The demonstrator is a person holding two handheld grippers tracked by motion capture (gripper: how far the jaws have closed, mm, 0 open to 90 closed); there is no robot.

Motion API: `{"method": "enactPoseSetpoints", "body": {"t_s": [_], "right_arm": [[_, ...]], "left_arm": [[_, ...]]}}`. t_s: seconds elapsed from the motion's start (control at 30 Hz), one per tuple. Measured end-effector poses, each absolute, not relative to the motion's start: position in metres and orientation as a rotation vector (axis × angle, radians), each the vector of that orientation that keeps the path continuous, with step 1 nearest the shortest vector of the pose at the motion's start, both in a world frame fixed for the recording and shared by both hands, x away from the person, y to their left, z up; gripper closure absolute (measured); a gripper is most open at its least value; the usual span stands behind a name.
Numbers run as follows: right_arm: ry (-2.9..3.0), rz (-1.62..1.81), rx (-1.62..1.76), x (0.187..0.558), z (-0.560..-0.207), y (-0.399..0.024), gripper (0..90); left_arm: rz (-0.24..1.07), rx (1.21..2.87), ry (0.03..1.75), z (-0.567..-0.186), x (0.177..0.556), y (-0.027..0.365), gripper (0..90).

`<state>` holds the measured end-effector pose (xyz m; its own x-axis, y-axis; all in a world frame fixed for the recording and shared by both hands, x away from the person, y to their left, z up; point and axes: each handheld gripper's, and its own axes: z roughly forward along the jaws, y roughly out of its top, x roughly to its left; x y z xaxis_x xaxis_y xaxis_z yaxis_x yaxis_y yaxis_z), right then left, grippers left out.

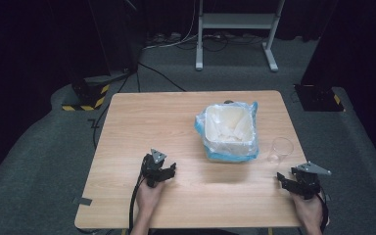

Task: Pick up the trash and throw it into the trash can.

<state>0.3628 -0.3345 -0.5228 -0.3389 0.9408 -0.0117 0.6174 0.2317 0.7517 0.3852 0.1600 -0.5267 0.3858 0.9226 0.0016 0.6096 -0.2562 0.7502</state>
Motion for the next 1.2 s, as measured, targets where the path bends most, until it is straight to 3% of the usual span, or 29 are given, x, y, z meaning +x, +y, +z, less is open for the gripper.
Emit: {"method": "enactPoseSetpoints", "body": {"t_s": [0.7, 0.87, 1.2], "right_arm": [[2.039, 0.915, 1.437, 0.3631, -0.5228, -0.3328, 33.4], [2.005, 0.916, 1.462, 0.3624, -0.5224, -0.3348, 41.1], [2.011, 0.949, 1.457, 0.358, -0.5198, -0.3351, 47.4]], "left_arm": [[0.593, 1.97, 1.314, -0.5268, 0.3852, 0.1598, 33.5], [0.593, 1.97, 1.314, -0.5267, 0.3852, 0.1598, 33.5], [0.593, 1.97, 1.315, -0.5267, 0.3852, 0.1598, 33.5]]}}
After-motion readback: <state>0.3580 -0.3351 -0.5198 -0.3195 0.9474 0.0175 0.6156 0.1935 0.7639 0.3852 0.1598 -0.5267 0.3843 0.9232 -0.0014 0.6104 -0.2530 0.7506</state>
